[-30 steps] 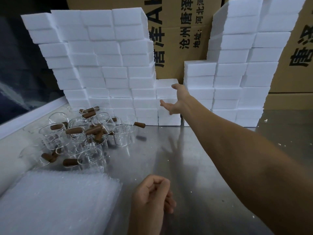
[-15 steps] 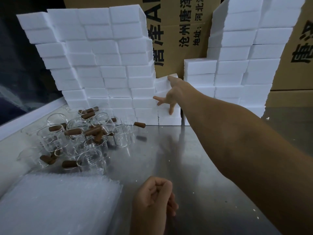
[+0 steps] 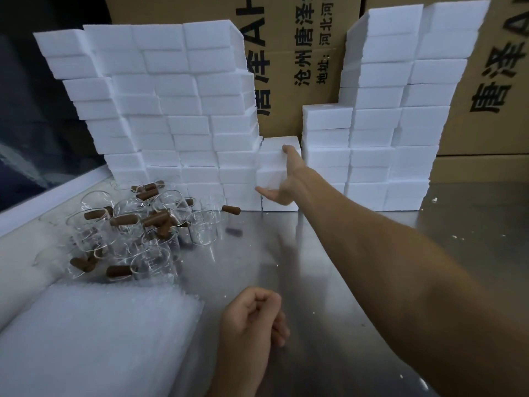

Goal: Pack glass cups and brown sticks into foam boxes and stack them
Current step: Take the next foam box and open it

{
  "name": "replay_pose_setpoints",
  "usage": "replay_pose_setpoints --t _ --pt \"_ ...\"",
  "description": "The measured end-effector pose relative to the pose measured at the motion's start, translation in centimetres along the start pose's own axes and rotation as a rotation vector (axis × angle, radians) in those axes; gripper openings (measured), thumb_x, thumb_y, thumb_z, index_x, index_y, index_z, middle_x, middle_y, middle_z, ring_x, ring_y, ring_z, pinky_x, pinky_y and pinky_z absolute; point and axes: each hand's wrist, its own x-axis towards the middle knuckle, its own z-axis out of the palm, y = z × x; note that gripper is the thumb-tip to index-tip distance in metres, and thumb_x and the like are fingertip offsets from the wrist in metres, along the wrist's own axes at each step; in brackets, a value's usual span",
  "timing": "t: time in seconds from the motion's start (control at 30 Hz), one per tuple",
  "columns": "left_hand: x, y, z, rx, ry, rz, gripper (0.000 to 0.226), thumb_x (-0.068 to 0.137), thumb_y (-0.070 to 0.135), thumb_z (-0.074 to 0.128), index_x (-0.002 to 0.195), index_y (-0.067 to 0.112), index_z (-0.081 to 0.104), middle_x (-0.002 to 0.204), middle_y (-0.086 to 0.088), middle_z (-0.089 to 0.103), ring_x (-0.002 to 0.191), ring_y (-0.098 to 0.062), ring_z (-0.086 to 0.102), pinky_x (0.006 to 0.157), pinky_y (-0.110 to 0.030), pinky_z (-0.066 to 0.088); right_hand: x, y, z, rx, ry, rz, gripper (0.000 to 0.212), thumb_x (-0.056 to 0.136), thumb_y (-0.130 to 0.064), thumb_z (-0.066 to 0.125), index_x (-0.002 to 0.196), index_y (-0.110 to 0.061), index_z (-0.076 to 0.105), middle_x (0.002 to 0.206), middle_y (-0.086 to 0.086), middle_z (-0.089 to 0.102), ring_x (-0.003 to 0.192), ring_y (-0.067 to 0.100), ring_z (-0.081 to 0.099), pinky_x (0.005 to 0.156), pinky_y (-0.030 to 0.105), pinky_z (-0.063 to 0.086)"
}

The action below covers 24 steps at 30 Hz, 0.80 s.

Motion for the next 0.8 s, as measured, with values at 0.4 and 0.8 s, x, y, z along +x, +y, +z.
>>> replay_pose_setpoints --t 0.4,0.8 --pt "-0.9 0.8 0.1 0.008 0.086 0.011 0.014 0.093 -0.001 0.058 0.081 0.005 0.063 0.061 -0.009 0.059 0.049 -0.018 0.056 0.044 -0.025 0.045 -10.5 9.9 -10.8 -0.051 -0.083 -0.012 0.055 0.071 -0.057 0.076 0.1 -0.014 0.058 0.095 0.013 0.064 0.085 0.027 0.067 0.076 0.038 0.061" --pt "-2.0 2.0 0.6 0.159 0.247 0.127 0.067 0.07 0.037 0.06 0.135 0.027 0.043 0.136 -0.001 0.046 0.127 -0.022 0.047 0.106 -0.056 0.04 -13.8 8.4 -21.5 -0.756 0.093 -0.217 0.072 0.063 -0.075 0.049 0.102 -0.016 0.06 0.084 0.022 0.072 0.058 0.027 0.071 0.051 0.032 0.055"
